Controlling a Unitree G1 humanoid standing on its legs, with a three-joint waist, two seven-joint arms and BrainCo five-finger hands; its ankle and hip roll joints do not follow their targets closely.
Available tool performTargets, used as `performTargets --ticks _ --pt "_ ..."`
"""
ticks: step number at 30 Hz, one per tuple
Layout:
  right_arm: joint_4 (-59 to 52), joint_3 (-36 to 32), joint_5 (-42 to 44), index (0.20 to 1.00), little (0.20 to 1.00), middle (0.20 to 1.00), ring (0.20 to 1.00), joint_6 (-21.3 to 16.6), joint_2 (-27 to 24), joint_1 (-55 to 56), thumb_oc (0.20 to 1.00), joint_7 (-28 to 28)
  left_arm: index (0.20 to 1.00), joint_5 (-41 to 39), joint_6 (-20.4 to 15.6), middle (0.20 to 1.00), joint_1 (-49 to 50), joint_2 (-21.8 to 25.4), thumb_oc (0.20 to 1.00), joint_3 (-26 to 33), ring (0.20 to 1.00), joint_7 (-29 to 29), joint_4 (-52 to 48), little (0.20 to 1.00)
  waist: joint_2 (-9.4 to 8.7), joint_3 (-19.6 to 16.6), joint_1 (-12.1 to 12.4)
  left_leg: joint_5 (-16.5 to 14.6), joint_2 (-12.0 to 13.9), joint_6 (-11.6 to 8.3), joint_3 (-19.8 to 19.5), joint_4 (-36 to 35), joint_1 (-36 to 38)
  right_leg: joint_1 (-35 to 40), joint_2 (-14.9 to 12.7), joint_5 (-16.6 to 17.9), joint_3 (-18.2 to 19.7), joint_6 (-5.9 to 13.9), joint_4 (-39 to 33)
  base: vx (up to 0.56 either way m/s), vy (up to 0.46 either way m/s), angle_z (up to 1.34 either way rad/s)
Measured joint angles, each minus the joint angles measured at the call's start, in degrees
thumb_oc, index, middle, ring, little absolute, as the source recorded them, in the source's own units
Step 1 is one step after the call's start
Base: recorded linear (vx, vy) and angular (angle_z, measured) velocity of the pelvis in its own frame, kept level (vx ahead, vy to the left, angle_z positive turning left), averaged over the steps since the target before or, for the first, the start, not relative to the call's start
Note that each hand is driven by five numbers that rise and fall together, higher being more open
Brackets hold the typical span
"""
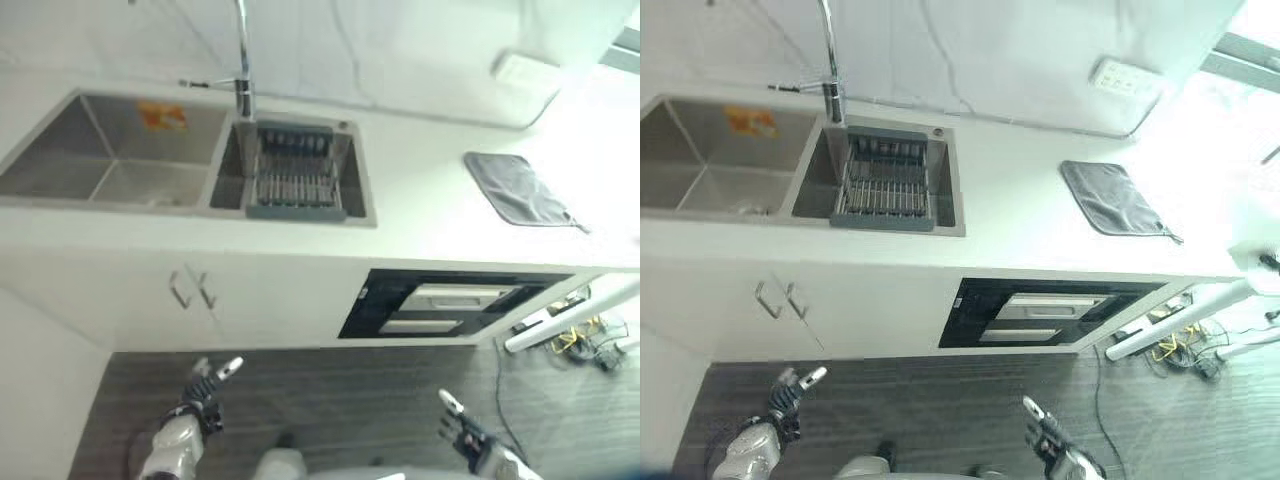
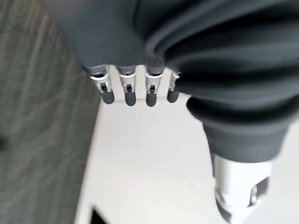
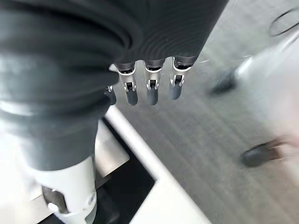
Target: Place the dishes in the dishwasher.
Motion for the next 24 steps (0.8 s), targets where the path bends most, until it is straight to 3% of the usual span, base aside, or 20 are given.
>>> performTargets --ticks 1,4,7,11,13,15,16,19,21,24 --pt "1.4 0.0 -1.5 1.000 1.000 1.000 1.000 -0.2 -0.1 0.1 1.000 0.1 1.000 0.0 0.2 1.000 0.8 -0.6 1.000 0.1 1.000 -1.1 0.1 1.000 0.15 -0.1 -0.3 0.4 -1.0 -0.40 -0.7 -0.8 1.0 0.0 -0.3 1.6 0.5 -1.69 -2.8 0.11 -0.172 0.87" --pt "2.5 0.1 -6.0 1.000 1.000 1.000 1.000 -0.2 -0.6 0.3 1.000 0.9 1.000 1.6 1.7 1.000 2.1 -1.6 1.000 0.0 1.000 -2.8 3.3 1.000 1.51 -1.1 -0.2 0.1 -1.8 -1.84 -3.7 -1.3 3.7 3.6 -0.2 5.7 1.7 -3.10 -8.3 0.07 -0.201 0.63" --pt "1.3 0.5 -11.0 1.000 1.000 1.000 1.000 -0.3 -2.7 -1.8 1.000 1.6 1.000 1.5 2.3 1.000 4.5 -2.0 1.000 0.3 1.000 -3.4 4.2 1.000 4.89 -1.7 -0.1 -0.8 0.3 -3.57 -3.8 -1.2 5.2 5.4 1.8 4.6 1.3 -4.53 -8.6 0.04 -0.200 0.12" --pt "0.2 2.0 -14.8 1.000 1.000 1.000 1.000 0.3 -4.6 -2.2 1.000 1.9 1.000 1.5 2.9 1.000 4.7 -2.9 1.000 0.2 1.000 -5.1 4.6 1.000 5.79 -1.7 0.1 -2.4 2.1 -6.07 -4.4 2.6 2.8 5.9 3.8 3.4 -0.7 -6.73 -8.2 -0.06 -0.055 0.29" --pt "0.4 1.5 -14.9 1.000 1.000 1.000 1.000 1.2 -5.8 0.0 1.000 1.0 1.000 1.5 3.9 1.000 0.7 -4.7 1.000 0.0 1.000 -6.0 8.5 1.000 4.54 -0.6 -1.3 -5.0 4.2 -5.07 6.4 8.8 -0.4 5.8 1.8 3.5 -6.5 -9.04 -8.6 -0.09 0.093 1.05" --pt "0.5 1.7 -16.0 1.000 1.000 1.000 1.000 1.1 -5.9 1.1 1.000 1.0 1.000 1.5 3.8 1.000 -0.5 -4.9 1.000 0.1 1.000 -6.2 8.8 1.000 2.66 -0.6 -2.2 -4.8 3.4 -5.42 12.2 10.8 -0.3 6.0 -1.2 2.8 -8.6 -7.27 -8.6 -0.03 0.133 0.83" --pt "0.7 1.8 -17.2 1.000 1.000 1.000 1.000 0.7 -6.2 1.2 1.000 1.1 1.000 1.5 3.8 1.000 -0.9 -5.0 1.000 0.2 1.000 -6.3 9.1 1.000 3.13 -0.6 -3.0 -4.6 3.9 -5.40 15.0 7.5 2.0 6.6 -1.4 2.9 -9.7 -6.70 -8.6 0.03 0.100 0.62" --pt "1.0 1.5 -17.8 1.000 1.000 1.000 1.000 -0.3 -6.7 1.3 1.000 1.5 1.000 1.4 3.7 1.000 -1.0 -5.6 1.000 0.2 1.000 -6.3 10.1 1.000 5.69 -0.7 -3.5 -4.5 4.6 -5.56 13.1 0.0 8.1 6.3 0.0 3.6 -10.1 -4.98 -8.6 0.04 0.095 0.23" --pt "1.5 -0.2 -16.8 1.000 1.000 1.000 1.000 -0.2 -4.9 1.5 1.000 2.2 1.000 1.3 3.7 1.000 -0.8 -5.3 1.000 0.3 1.000 -6.5 10.8 1.000 4.78 -1.1 -3.4 -3.0 3.3 -5.27 12.9 -1.6 8.1 5.9 -0.6 4.1 -6.9 -3.42 -8.2 0.05 0.079 0.09" --pt "2.5 -0.2 -16.8 1.000 1.000 1.000 1.000 -0.1 -1.7 3.0 1.000 2.9 1.000 0.9 3.7 1.000 0.9 -3.8 1.000 0.4 1.000 -6.9 11.2 1.000 2.50 -1.9 -3.4 -3.3 1.9 -3.88 12.9 -1.6 8.3 5.8 -2.0 4.1 -6.2 -3.19 -7.5 0.03 0.053 0.06"
